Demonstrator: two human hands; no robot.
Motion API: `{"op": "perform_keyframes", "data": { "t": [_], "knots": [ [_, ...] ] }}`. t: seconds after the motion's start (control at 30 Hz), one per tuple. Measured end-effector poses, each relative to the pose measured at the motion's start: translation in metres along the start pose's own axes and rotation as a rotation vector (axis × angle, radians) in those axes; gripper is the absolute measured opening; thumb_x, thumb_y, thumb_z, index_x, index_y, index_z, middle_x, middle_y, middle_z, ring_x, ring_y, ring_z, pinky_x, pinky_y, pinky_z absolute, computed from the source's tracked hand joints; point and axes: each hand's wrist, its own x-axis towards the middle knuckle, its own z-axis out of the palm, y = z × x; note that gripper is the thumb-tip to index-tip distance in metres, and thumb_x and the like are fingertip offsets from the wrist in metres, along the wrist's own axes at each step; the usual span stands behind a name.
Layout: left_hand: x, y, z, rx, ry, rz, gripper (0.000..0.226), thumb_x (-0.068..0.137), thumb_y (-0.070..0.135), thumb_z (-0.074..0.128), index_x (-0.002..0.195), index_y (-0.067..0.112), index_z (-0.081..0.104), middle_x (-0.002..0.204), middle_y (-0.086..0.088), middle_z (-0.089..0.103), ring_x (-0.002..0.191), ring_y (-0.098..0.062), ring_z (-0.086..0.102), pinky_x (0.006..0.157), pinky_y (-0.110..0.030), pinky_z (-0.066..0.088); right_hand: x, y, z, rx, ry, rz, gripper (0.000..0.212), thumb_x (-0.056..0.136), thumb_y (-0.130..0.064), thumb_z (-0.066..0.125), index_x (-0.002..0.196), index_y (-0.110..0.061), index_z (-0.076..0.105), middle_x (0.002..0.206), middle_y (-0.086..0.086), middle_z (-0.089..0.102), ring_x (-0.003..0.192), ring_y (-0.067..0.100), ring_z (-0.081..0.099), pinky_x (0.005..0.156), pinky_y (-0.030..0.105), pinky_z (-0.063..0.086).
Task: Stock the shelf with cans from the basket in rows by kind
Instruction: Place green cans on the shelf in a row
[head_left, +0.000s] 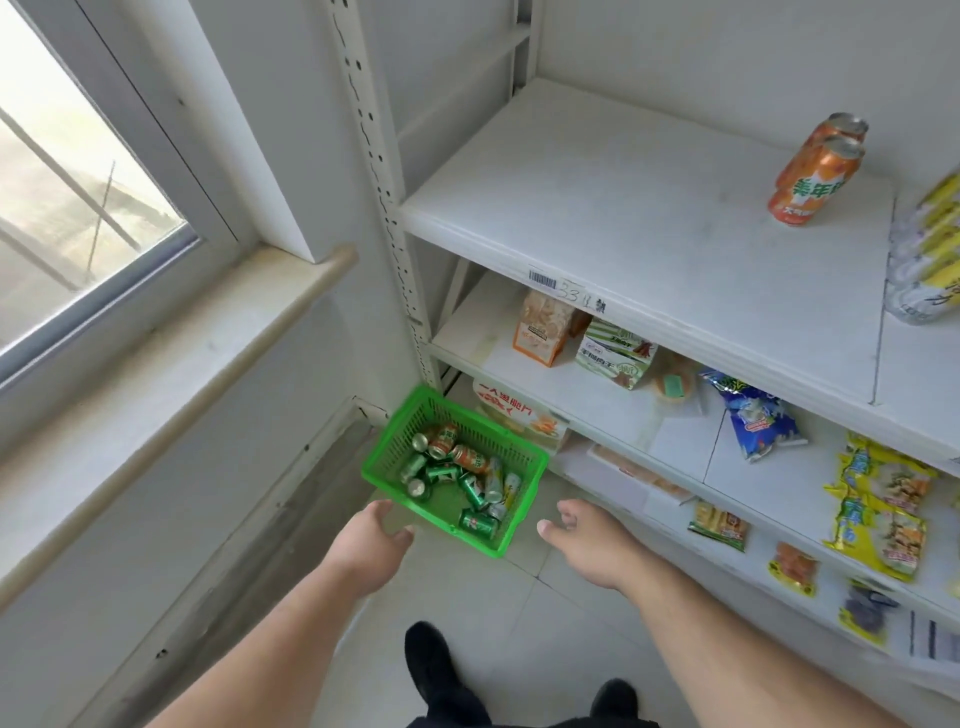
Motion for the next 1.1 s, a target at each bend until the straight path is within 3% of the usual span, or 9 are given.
{"op": "perform_keyframes", "data": {
  "t": [0.37, 0.6, 0.73, 0.8, 0.9, 1.0, 1.1],
  "knots": [
    [0.081, -0.009, -0.02, 0.078, -0.139, -0.024, 0.066, 0.094, 0.04, 0.059, 0.151, 0.015, 0.037, 0.153, -0.005, 0.045, 0.137, -0.023, 0.048, 0.108, -0.028, 0.04, 0.067, -0.022, 0.031, 0.038, -0.029, 0.127, 0.075, 0.099, -0.047, 0.06, 0.158, -0.009, 0.034, 0.163, 0.007, 0.04, 0.149, 0.022, 0.041, 0.121, 0.036, 0.034],
    [0.145, -0.01, 0.009, 0.12, -0.182, -0.119, 0.07, 0.092, 0.046, 0.059, 0.153, 0.021, 0.034, 0.152, -0.005, 0.044, 0.132, -0.022, 0.052, 0.105, -0.028, 0.043, 0.173, -0.01, 0.05, 0.09, -0.101, 0.185, 0.086, 0.093, -0.055, 0.062, 0.161, -0.014, 0.03, 0.165, 0.006, 0.036, 0.15, 0.024, 0.039, 0.122, 0.043, 0.036],
    [0.216, -0.012, 0.041, 0.165, -0.179, -0.095, 0.071, 0.094, 0.047, 0.056, 0.155, 0.022, 0.029, 0.155, -0.005, 0.039, 0.137, -0.023, 0.046, 0.105, -0.028, 0.04, 0.247, 0.004, 0.078, 0.053, -0.107, 0.226, 0.065, 0.094, -0.052, 0.064, 0.145, -0.018, 0.046, 0.139, -0.007, 0.057, 0.135, 0.024, 0.051, 0.103, 0.034, 0.04],
    [0.261, -0.018, 0.064, 0.146, -0.166, -0.091, 0.071, 0.094, 0.047, 0.057, 0.154, 0.022, 0.029, 0.152, -0.005, 0.043, 0.135, -0.026, 0.048, 0.103, -0.032, 0.043, 0.288, 0.013, 0.096, 0.055, -0.093, 0.233, 0.068, 0.095, -0.05, 0.065, 0.15, -0.016, 0.044, 0.142, 0.001, 0.058, 0.136, 0.025, 0.053, 0.099, 0.03, 0.041],
    [0.334, -0.038, 0.109, 0.132, -0.137, -0.098, 0.07, 0.089, 0.046, 0.063, 0.148, 0.021, 0.037, 0.142, -0.009, 0.052, 0.127, -0.031, 0.053, 0.102, -0.037, 0.046, 0.355, 0.032, 0.129, 0.039, -0.084, 0.207, 0.051, 0.096, -0.048, 0.066, 0.132, -0.016, 0.05, 0.112, -0.003, 0.061, 0.106, 0.017, 0.064, 0.075, 0.025, 0.042],
    [0.406, -0.065, 0.158, 0.172, -0.136, -0.131, 0.069, 0.086, 0.042, 0.069, 0.144, 0.017, 0.041, 0.137, -0.014, 0.051, 0.125, -0.036, 0.053, 0.104, -0.041, 0.046, 0.423, 0.058, 0.172, 0.045, -0.037, 0.225, 0.068, 0.093, -0.05, 0.069, 0.145, -0.012, 0.047, 0.138, 0.007, 0.062, 0.12, 0.027, 0.062, 0.084, 0.027, 0.044],
    [0.465, -0.098, 0.202, 0.278, -0.126, -0.126, 0.071, 0.083, 0.045, 0.072, 0.138, 0.013, 0.041, 0.132, -0.016, 0.051, 0.122, -0.038, 0.054, 0.101, -0.045, 0.047, 0.481, 0.088, 0.214, 0.042, -0.032, 0.246, 0.057, 0.091, -0.046, 0.073, 0.134, -0.014, 0.053, 0.129, 0.006, 0.066, 0.111, 0.028, 0.064, 0.083, 0.028, 0.046]
  ]
}}
